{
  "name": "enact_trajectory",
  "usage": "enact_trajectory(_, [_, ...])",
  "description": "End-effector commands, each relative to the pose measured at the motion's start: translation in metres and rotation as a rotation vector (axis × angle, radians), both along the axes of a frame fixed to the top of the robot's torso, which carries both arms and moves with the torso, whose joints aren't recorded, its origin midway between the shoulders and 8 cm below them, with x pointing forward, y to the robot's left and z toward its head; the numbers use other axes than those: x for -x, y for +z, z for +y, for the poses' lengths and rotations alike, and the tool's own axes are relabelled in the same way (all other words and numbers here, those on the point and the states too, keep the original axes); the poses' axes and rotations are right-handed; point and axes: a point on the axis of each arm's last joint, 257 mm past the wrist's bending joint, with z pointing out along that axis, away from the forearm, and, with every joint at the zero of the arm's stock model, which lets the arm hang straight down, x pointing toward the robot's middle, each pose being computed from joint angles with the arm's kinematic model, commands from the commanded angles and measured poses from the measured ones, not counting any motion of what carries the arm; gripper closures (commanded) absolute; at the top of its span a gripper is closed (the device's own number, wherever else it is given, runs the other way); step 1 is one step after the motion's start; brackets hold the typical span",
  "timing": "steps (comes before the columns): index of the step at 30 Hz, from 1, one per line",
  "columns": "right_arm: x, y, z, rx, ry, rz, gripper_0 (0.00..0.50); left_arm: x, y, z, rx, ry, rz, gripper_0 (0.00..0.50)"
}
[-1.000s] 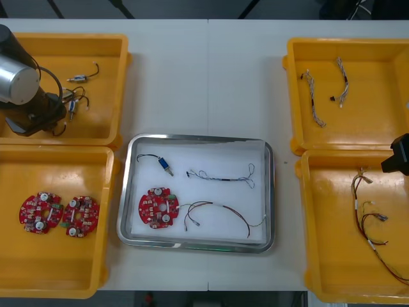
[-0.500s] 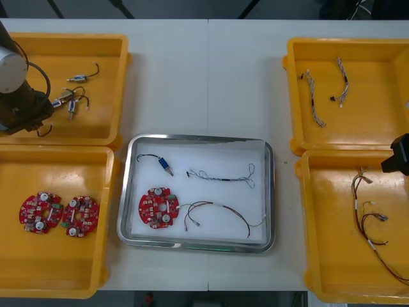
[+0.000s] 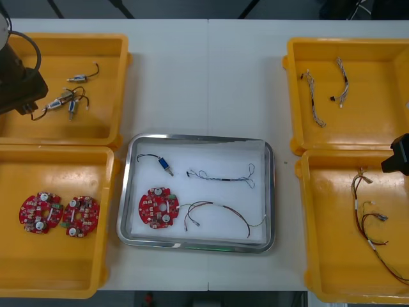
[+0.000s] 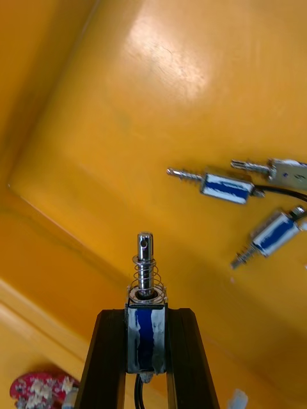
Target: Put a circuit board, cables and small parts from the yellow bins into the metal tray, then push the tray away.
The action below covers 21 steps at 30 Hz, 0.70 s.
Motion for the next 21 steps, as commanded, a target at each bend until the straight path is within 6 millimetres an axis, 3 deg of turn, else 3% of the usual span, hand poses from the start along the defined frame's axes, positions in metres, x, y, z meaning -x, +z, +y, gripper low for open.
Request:
enact_trajectory(1, [0.001,0.013,-0.011,0.043,0.015,-0.029,0.0,-0.002,0.064,-0.002,0.003,-0.044,-0.074,0.5])
enact_trajectory(10, [0.001,0.013,-0.011,0.043,0.015,-0.029,0.0,0.011,0.08,-0.053,0.091,-0.007,-0.112,0.5])
enact_trajectory(21, [0.001,0.013,-0.011,0.043,0.015,-0.029,0.0,0.04,0.08,-0.121,0.188,0.044,-0.128,0.5])
